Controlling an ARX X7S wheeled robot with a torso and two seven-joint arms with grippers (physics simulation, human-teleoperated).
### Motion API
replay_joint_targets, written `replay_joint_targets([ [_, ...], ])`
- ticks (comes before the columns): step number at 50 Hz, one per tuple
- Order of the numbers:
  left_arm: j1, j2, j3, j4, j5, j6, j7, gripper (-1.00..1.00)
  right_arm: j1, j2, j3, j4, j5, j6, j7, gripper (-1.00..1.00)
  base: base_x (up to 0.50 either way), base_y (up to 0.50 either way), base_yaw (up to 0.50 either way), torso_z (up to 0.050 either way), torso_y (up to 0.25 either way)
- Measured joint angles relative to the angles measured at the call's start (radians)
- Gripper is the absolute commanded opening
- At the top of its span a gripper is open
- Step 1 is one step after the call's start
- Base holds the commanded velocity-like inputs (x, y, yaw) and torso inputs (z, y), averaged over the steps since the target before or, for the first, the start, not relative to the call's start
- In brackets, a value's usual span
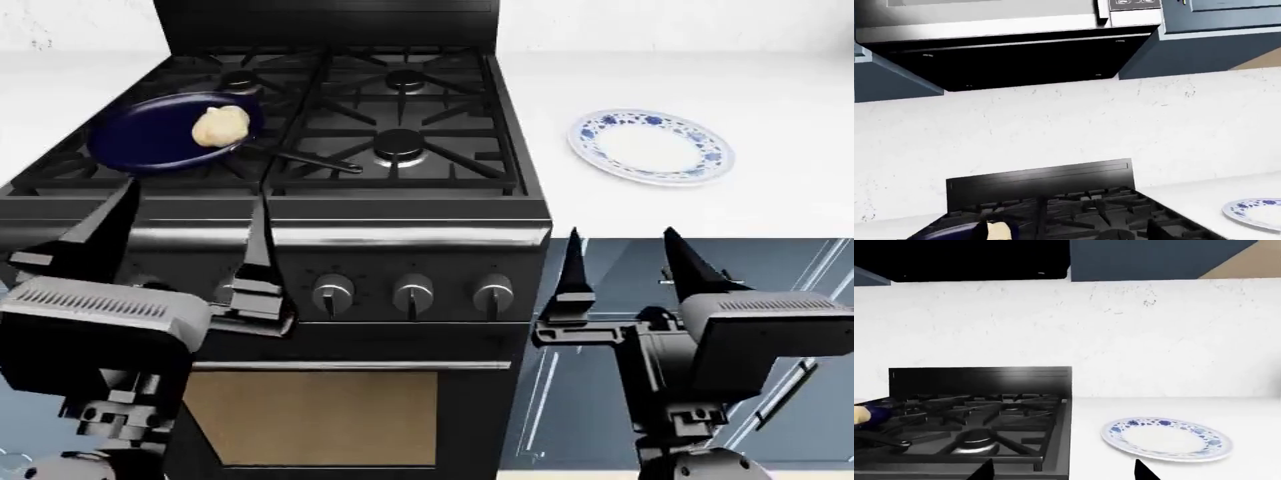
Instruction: Pick up the pan and dump the vegetables in it onto the plate. Then return the pan to the stove.
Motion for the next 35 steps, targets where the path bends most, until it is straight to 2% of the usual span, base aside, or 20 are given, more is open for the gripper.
replay_joint_targets([
  [15, -0.153, -0.071, -0.041, 0.083, -0.054, -0.130, 0.014, 1.00, 0.183, 0.058, 0.052, -0.133, 0.084, 0.201, 0.010, 1.00, 0.00, 0.00, 0.00, 0.000, 0.000],
  [25, -0.157, -0.087, -0.067, 0.080, -0.053, -0.106, 0.016, 1.00, 0.244, 0.080, 0.075, -0.175, 0.116, 0.255, 0.014, 1.00, 0.03, 0.06, 0.00, 0.000, 0.000],
  [35, -0.144, -0.093, -0.079, 0.075, -0.049, -0.085, 0.011, 1.00, 0.262, 0.084, 0.086, -0.183, 0.132, 0.261, 0.018, 1.00, 0.21, 0.05, 0.00, 0.000, 0.000],
])
